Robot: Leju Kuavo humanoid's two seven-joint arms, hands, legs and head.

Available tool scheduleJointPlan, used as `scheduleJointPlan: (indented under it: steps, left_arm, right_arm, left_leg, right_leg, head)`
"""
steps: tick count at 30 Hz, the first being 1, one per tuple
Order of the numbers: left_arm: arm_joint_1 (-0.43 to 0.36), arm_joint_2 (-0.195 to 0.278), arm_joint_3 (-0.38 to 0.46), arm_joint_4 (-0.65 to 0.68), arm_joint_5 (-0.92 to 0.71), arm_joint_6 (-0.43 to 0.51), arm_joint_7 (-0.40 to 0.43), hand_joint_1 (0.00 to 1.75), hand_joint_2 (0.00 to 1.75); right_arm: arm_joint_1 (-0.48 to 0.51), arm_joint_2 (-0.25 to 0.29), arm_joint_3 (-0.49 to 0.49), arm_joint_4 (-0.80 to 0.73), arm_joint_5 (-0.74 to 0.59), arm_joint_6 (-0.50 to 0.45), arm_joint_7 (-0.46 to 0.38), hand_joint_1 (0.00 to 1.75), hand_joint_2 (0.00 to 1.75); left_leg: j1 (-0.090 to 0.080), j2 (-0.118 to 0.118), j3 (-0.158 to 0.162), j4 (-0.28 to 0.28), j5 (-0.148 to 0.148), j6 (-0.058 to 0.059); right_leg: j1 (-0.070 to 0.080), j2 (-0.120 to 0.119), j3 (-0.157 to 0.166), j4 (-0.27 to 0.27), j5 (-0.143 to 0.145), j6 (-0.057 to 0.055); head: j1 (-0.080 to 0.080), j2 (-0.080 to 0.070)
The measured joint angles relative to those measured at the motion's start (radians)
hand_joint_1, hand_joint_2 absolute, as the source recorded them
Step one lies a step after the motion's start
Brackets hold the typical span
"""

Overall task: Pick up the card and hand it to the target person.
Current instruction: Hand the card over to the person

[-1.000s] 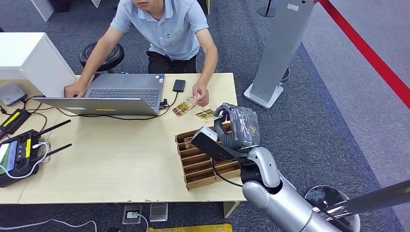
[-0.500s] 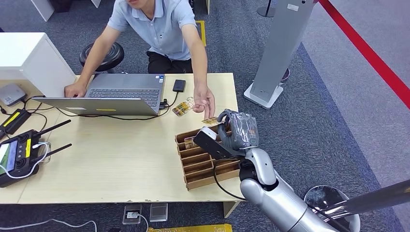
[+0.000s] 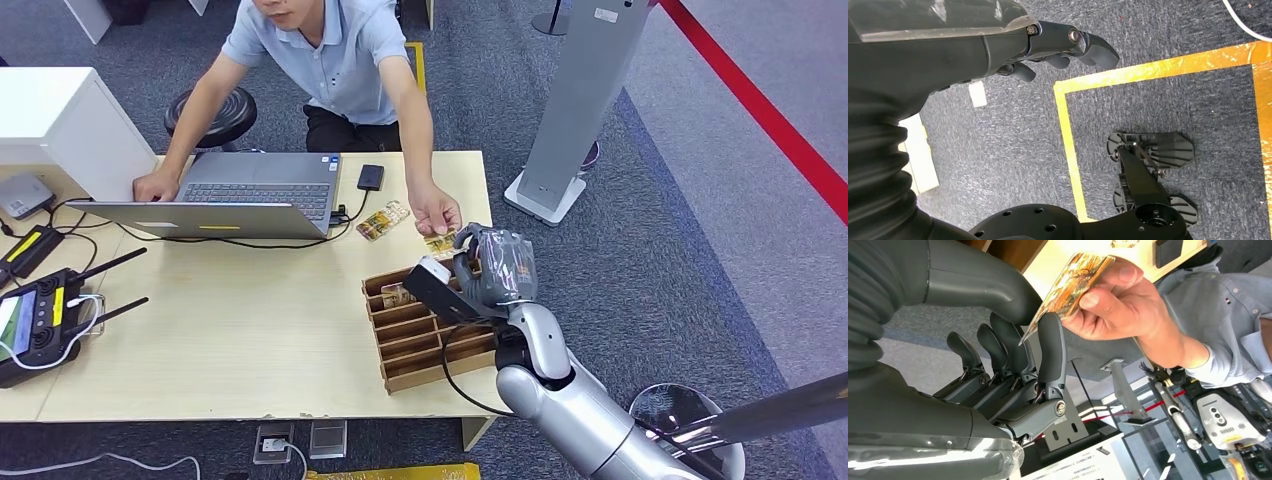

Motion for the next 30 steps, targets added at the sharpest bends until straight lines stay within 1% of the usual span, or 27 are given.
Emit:
scheduleJointPlan:
  steps: [2,3,7,13,16,18,22,24,30]
  left_arm:
    - [0.000,0.000,-0.002,0.000,-0.002,0.000,0.000,0.00,1.75]
    - [0.000,0.000,-0.003,0.000,-0.003,-0.001,0.000,0.00,1.75]
    - [-0.001,0.000,-0.007,0.000,-0.007,-0.005,-0.001,0.00,0.00]
    - [0.000,0.000,-0.009,0.000,0.003,-0.002,-0.007,0.00,0.00]
    - [0.001,0.000,-0.009,0.000,0.011,0.007,0.000,0.00,0.00]
    - [0.003,0.001,-0.009,0.000,0.015,0.010,0.002,0.00,0.00]
    - [0.006,0.001,-0.009,0.000,0.020,0.013,0.003,0.00,0.00]
    - [0.007,0.001,-0.009,0.000,0.022,0.015,0.003,0.00,0.00]
    - [0.008,0.001,-0.009,0.000,0.024,0.018,0.003,0.00,0.00]
  right_arm:
    - [0.000,0.000,0.000,0.000,0.000,-0.003,0.003,0.00,1.75]
    - [0.000,0.000,0.000,0.000,0.000,-0.003,0.005,0.00,1.75]
    - [0.000,-0.001,0.000,0.000,0.000,0.000,0.011,0.00,1.75]
    - [0.004,-0.003,-0.001,-0.010,-0.021,0.002,0.016,0.00,1.75]
    - [0.020,-0.009,-0.007,-0.041,-0.075,-0.002,0.009,0.00,1.75]
    - [0.036,-0.015,-0.015,-0.072,-0.136,-0.003,-0.011,0.00,1.75]
    - [0.086,-0.035,-0.039,-0.148,-0.340,0.007,-0.088,0.00,1.75]
    - [0.116,-0.051,-0.053,-0.186,-0.422,0.015,-0.120,0.00,1.75]
    - [0.218,-0.102,-0.096,-0.286,-0.612,0.057,-0.183,0.00,1.75]
  left_leg:
    - [0.000,0.000,0.000,0.000,0.000,0.000]
    - [0.000,0.000,0.000,0.000,0.000,0.000]
    - [0.000,0.000,0.000,0.000,0.000,0.000]
    - [0.000,0.000,0.000,0.000,0.000,0.000]
    - [0.000,0.000,0.000,0.000,0.000,0.000]
    - [0.000,0.000,0.000,0.000,0.000,0.000]
    - [0.000,0.000,0.000,0.000,0.000,0.000]
    - [0.000,0.000,0.000,0.000,0.000,0.000]
    - [0.000,0.000,0.001,0.000,0.000,0.000]
  right_leg:
    - [0.000,0.000,0.000,0.000,0.000,0.000]
    - [0.000,0.000,0.000,0.000,0.000,0.000]
    - [0.000,0.000,0.000,0.000,0.000,0.000]
    - [0.000,0.000,0.000,0.000,0.000,0.000]
    - [0.000,0.000,0.000,0.000,0.000,0.000]
    - [0.000,0.000,0.000,0.000,0.000,0.000]
    - [0.000,0.000,0.000,0.000,0.000,0.000]
    - [0.000,0.000,0.000,0.000,0.000,0.000]
    - [0.000,0.000,0.000,0.000,0.000,0.000]
  head:
    - [0.000,0.000]
    - [0.000,0.000]
    - [0.000,0.000]
    - [0.000,0.000]
    - [0.000,0.000]
    - [0.000,0.000]
    - [0.000,0.000]
    - [0.000,0.000]
    - [0.000,0.000]
